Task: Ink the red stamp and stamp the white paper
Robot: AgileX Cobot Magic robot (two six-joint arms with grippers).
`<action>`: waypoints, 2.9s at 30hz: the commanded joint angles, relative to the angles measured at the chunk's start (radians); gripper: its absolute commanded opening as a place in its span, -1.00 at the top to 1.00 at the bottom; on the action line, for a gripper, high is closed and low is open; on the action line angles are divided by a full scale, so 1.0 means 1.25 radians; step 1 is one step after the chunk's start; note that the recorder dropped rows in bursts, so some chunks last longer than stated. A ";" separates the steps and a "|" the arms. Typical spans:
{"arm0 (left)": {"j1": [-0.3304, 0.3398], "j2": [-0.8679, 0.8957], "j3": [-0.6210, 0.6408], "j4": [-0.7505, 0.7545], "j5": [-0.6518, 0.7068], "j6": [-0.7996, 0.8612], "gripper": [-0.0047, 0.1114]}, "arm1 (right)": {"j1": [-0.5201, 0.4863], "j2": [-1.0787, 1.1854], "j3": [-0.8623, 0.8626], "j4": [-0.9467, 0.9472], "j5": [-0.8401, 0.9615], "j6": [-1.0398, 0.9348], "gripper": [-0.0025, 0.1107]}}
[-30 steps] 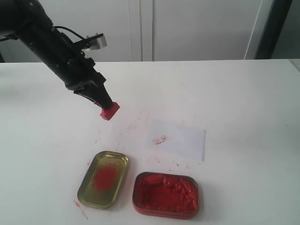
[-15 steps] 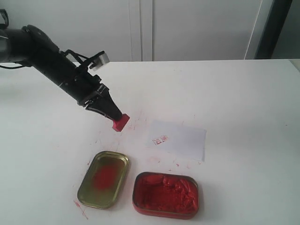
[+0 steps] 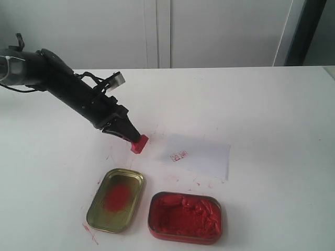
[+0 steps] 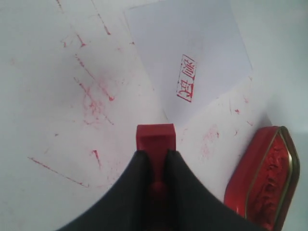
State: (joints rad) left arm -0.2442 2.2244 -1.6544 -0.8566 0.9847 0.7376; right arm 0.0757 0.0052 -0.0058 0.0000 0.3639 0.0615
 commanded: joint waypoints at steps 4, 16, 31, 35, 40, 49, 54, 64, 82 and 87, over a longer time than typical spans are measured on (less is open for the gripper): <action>0.003 0.015 0.002 -0.017 0.003 0.002 0.92 | -0.006 -0.004 0.005 0.000 -0.012 0.002 0.96; 0.003 0.015 0.002 -0.017 0.002 -0.003 0.48 | -0.006 -0.004 0.005 0.000 -0.012 0.002 0.96; 0.003 0.013 0.001 0.011 0.007 -0.027 0.13 | -0.006 -0.004 0.005 0.000 -0.012 0.002 0.96; 0.003 -0.005 -0.005 0.043 -0.005 -0.037 0.13 | -0.006 -0.004 0.005 0.000 -0.012 0.002 0.96; 0.003 -0.024 -0.028 0.107 -0.025 -0.077 0.13 | -0.006 -0.004 0.005 0.000 -0.012 0.002 0.96; 0.003 -0.024 -0.045 0.165 -0.034 -0.092 0.21 | -0.006 -0.004 0.005 0.000 -0.012 0.002 0.96; 0.003 -0.024 -0.045 0.168 -0.009 -0.092 0.74 | -0.006 -0.004 0.005 0.000 -0.012 0.002 0.96; 0.003 -0.055 -0.045 0.242 -0.040 -0.184 0.92 | -0.006 -0.004 0.005 0.000 -0.012 0.002 0.96; -0.037 -0.121 -0.041 0.606 -0.026 -0.532 0.92 | -0.006 -0.004 0.005 0.000 -0.012 0.002 0.96; -0.047 -0.149 -0.041 0.762 0.013 -0.609 0.92 | -0.006 -0.004 0.005 0.000 -0.012 0.002 0.96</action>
State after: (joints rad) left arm -0.2947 2.0684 -1.7060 0.0058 0.9545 0.0350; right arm 0.0757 0.0052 -0.0058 0.0000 0.3639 0.0615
